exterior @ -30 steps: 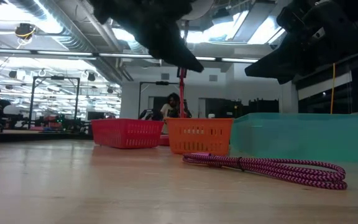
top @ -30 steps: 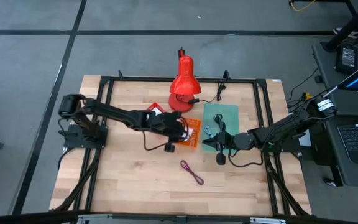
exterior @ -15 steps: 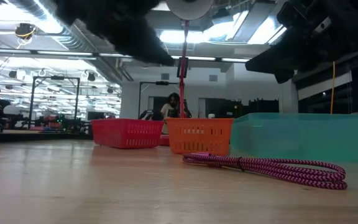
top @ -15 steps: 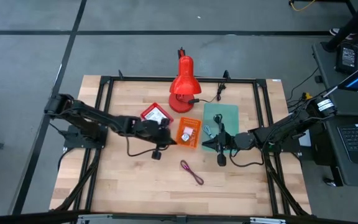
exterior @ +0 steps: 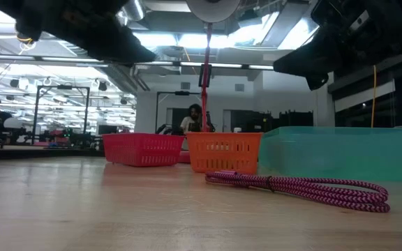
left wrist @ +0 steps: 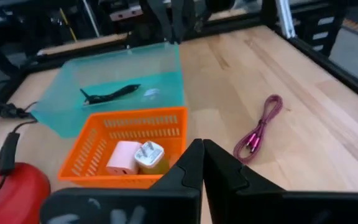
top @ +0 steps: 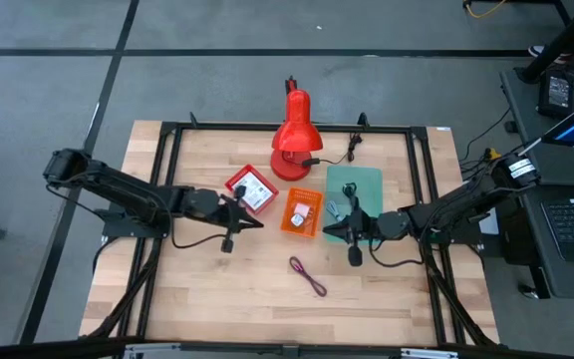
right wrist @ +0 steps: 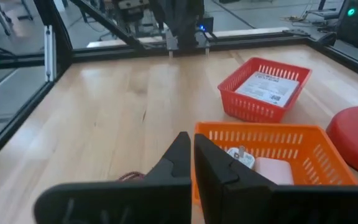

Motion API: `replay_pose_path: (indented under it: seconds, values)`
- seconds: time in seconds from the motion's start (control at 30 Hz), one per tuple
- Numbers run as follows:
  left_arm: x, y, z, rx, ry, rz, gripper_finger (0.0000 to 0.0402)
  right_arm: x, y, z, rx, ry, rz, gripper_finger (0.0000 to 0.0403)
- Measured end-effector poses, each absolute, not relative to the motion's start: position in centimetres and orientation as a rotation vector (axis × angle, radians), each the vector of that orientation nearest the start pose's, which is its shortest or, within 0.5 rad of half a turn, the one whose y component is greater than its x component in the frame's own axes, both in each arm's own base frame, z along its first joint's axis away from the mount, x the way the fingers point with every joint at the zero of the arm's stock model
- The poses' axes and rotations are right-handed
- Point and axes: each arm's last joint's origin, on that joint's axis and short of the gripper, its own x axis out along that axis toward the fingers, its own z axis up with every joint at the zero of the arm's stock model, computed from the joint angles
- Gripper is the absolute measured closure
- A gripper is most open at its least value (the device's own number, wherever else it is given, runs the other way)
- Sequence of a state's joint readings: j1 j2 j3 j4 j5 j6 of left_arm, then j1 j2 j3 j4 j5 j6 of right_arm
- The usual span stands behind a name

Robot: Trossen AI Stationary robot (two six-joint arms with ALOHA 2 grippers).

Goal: Pick and place items into bin
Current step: Put the red charger cable into the green bin

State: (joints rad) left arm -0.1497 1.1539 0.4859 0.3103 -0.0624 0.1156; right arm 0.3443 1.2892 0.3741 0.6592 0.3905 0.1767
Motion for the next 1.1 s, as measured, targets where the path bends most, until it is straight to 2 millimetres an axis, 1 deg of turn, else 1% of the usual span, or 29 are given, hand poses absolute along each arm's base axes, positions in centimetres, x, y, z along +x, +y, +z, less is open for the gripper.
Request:
replay_pose_path:
  seconds: [0.1,0.23,0.33,0.43,0.57,0.67,0.73,0.83,1.0,1.1]
  values:
    - [22.3,-3.2,20.4,0.168,0.321,-0.108,0.0399,23.2,7.2,18.4,0.075,0.255,-0.068,0.0399]
    - [21.7,-3.0,20.4,0.189,0.311,-0.077,0.0400,24.4,7.8,20.1,0.052,0.383,-0.074,0.0401]
    - [21.5,-2.9,20.4,0.197,0.309,-0.065,0.0400,25.2,8.7,21.2,0.071,0.457,-0.074,0.0401]
    - [21.4,-2.9,20.2,0.209,0.318,-0.062,0.0397,26.1,10.0,21.3,0.066,0.501,-0.055,0.0402]
    - [21.5,-2.9,20.2,0.218,0.315,-0.063,0.0396,27.1,11.9,20.7,0.049,0.531,-0.018,0.0402]
    - [21.5,-2.9,20.3,0.208,0.306,-0.060,0.0396,27.7,13.3,20.3,0.080,0.549,-0.003,0.0402]
    - [21.5,-2.9,20.3,0.196,0.307,-0.059,0.0396,28.0,14.1,20.3,0.120,0.574,-0.013,0.0402]
    - [21.5,-2.9,20.3,0.173,0.311,-0.055,0.0396,28.4,15.2,20.2,0.155,0.663,-0.043,0.0403]
    - [21.5,-2.9,20.2,0.136,0.316,-0.050,0.0396,29.4,16.7,20.7,0.164,0.807,-0.109,0.0403]
    - [21.5,-2.9,20.2,0.133,0.316,-0.049,0.0396,30.0,17.5,21.0,0.162,0.859,-0.132,0.0403]
